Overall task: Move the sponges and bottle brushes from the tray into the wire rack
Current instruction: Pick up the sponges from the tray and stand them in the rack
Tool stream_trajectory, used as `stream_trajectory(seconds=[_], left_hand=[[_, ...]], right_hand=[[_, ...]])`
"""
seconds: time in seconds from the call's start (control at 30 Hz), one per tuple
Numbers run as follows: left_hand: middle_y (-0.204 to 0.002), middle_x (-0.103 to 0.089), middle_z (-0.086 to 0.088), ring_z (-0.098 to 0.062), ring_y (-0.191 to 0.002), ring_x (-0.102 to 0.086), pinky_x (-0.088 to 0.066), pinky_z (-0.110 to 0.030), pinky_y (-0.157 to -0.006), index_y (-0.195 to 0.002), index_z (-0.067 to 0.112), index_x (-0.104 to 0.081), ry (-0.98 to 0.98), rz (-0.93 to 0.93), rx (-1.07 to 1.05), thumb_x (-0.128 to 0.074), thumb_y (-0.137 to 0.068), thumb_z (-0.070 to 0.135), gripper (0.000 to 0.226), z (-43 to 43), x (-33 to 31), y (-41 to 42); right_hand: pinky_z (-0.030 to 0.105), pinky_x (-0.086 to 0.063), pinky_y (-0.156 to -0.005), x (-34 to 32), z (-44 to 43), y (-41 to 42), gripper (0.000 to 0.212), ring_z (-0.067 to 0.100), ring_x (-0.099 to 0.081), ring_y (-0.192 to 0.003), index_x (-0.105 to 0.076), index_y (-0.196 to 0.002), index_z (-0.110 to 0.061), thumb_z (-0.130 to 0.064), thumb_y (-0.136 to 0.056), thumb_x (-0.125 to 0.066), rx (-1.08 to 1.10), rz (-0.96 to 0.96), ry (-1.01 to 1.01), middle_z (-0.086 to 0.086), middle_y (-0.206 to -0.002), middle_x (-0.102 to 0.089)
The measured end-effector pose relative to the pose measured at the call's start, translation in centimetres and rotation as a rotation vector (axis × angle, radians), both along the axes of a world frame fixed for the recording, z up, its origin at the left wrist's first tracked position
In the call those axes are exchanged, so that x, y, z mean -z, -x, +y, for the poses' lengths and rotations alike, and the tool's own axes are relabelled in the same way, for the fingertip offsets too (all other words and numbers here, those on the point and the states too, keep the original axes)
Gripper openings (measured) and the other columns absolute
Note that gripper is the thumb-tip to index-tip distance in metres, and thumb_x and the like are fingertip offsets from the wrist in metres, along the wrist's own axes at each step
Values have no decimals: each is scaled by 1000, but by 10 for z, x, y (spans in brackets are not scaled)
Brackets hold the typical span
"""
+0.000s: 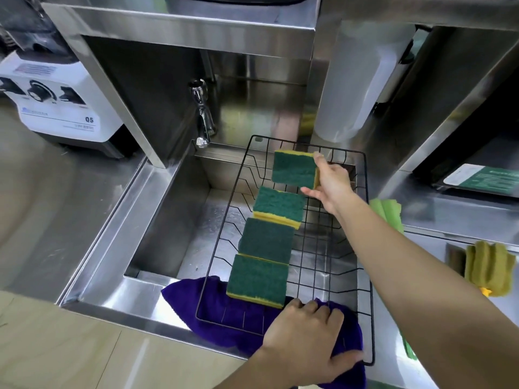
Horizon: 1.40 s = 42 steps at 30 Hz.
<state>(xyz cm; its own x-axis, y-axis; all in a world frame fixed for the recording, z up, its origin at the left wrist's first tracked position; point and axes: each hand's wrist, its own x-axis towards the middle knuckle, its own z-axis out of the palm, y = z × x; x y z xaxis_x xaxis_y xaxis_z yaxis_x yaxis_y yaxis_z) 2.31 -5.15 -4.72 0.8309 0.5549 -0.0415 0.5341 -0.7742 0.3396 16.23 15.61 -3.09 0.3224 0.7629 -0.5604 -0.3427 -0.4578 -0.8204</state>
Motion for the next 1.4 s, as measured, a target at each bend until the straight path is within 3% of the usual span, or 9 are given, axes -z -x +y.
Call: stream_trajectory(seconds=[0.17,0.27,0.4,0.5,0.63,0.87,1.13,1.23,1.4], left_hand=[[-90,-63,-16,-33,-82,-54,-43,-42,-72,-108,3,-49,-50,20,-16,-32,-90,60,62,0,1,1],[-87,-64,-14,-31,-80,-55,-44,-40,-71,-102,5,-50,-72,24,-27,-35,-90,60,59,-1,1,1],[-91,-63,-17,-32,-82,-54,-43,-42,-70,-101,4,-50,-42,-4,-44,-34,-90,59,58,-1,0,0],[-90,-64,-16,-32,-81,-54,-43,-42,-70,-101,5,-51,-45,-13,-45,-33,-89,59,59,-2,0,0],[-88,-64,-15,-31,-80,-55,-43,-40,-69,-98,5,-51,-51,-21,-44,-33,-89,59,58,-3,3,0],[-88,-63,-15,-31,-78,-55,-43,-40,-67,-100,4,-51,-69,-53,-45,-30,-89,60,60,-4,3,0],[-91,-63,-15,-31,-81,-54,-43,-40,-68,-104,4,-51,-61,-80,-57,-36,-91,58,57,-3,1,-1],[-89,-63,-14,-30,-78,-54,-42,-38,-67,-102,5,-52,-71,-80,-45,-34,-90,58,58,-3,1,-1],[-82,-64,-8,-25,-73,-56,-43,-33,-63,-95,9,-54,-124,-38,-45,-30,-88,60,57,-3,-1,-1]], right_hand=[[30,-51,-55,9,2,2,32,22,-63,-83,-53,-85,-18,-49,-89,-49,-66,-44,140,8,-107,-64],[33,-50,-56,13,-1,-2,52,22,-62,-72,-51,-112,-16,-61,-87,-41,-171,-118,216,9,-106,-63],[40,-53,-77,14,-5,-5,72,26,-60,-96,-41,-130,-20,-71,-78,-43,-239,-219,219,5,-124,-56],[34,-52,-65,18,-6,-7,59,15,-56,-91,-40,-131,-21,-45,-82,-63,-267,-247,81,3,-125,-54],[33,-53,-62,23,-5,-9,45,25,-60,-100,-41,-125,-18,-30,-86,-61,-153,-328,27,9,-125,-55],[54,-47,-96,39,-4,-3,39,35,-56,-111,-39,-116,-13,-25,-86,-62,-192,-386,4,16,-124,-55],[46,-48,-95,45,-2,6,36,29,-58,-106,-36,-107,-9,-27,-87,-60,-165,-273,-8,9,-105,-55],[38,-47,-86,45,-6,8,37,24,-56,-100,-37,-103,-11,-22,-83,-66,-309,-368,-21,-3,-90,-54],[34,-52,-64,42,-6,4,39,24,-57,-87,-33,-74,-28,-9,-82,-66,-376,-426,-74,-1,-86,-53]])
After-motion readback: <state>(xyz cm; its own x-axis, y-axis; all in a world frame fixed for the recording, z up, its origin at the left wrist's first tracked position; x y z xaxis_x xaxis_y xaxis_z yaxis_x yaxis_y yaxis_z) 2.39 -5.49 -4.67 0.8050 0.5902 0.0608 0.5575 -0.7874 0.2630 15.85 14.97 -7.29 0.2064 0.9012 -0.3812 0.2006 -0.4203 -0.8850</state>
